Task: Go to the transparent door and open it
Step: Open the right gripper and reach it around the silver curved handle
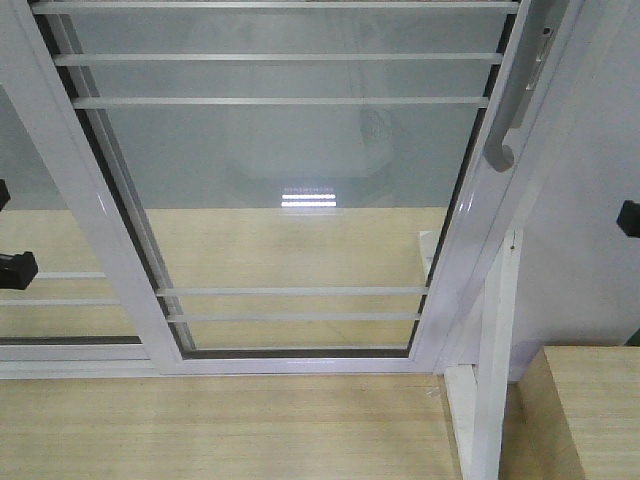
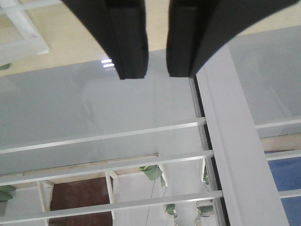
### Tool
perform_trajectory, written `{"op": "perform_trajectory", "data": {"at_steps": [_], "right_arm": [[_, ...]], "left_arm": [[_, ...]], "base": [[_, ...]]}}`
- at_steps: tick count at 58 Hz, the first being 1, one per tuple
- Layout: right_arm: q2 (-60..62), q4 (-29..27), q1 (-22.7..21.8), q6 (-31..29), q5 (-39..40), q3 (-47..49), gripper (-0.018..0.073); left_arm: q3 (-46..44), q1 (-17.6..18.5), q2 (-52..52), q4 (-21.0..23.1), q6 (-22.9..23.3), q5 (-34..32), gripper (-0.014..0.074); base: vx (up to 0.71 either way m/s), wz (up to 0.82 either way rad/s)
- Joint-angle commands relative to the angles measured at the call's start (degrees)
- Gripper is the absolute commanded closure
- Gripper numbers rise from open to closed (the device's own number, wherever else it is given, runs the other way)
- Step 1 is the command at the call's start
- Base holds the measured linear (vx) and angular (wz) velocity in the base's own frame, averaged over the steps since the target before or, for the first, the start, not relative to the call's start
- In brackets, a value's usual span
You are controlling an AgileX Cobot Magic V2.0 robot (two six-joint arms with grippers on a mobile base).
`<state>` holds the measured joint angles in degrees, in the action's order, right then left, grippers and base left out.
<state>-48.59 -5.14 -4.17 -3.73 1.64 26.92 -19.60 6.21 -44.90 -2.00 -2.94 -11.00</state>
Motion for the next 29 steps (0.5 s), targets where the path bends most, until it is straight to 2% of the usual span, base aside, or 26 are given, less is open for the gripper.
{"op": "perform_trajectory", "data": {"at_steps": [1, 6, 12, 17, 29], "right_arm": [[-0.46, -0.16, -0.17, 5.03, 5.56, 2.07, 0.0182], [-2.03, 1.63, 1.45, 5.32, 5.27, 2.07, 0.0183], [-4.55, 3.96, 5.97, 5.25, 7.21, 2.54, 0.0183], [-7.36, 4.22, 7.84, 4.84, 8.94, 4.1, 0.0183], [-16.26, 4.49, 7.77, 3.73, 11.45, 11.2, 0.0183]], "left_arm": [[-1.98, 0.17, 0.03, 0.14, 1.42, -5.81, 0.0208], [-1.98, 0.17, 0.03, 0.14, 4.89, -6.64, 0.0166], [-2.11, 0.17, 0.03, 0.14, 7.95, -6.29, 0.016], [-2.11, 0.17, 0.03, 0.14, 8.02, -6.13, 0.0163], [-2.11, 0.17, 0.03, 0.14, 8.02, -6.13, 0.0163]], "base": [[0.0, 0.0], [0.0, 0.0], [0.0, 0.0], [0.0, 0.0], [0.0, 0.0]]}}
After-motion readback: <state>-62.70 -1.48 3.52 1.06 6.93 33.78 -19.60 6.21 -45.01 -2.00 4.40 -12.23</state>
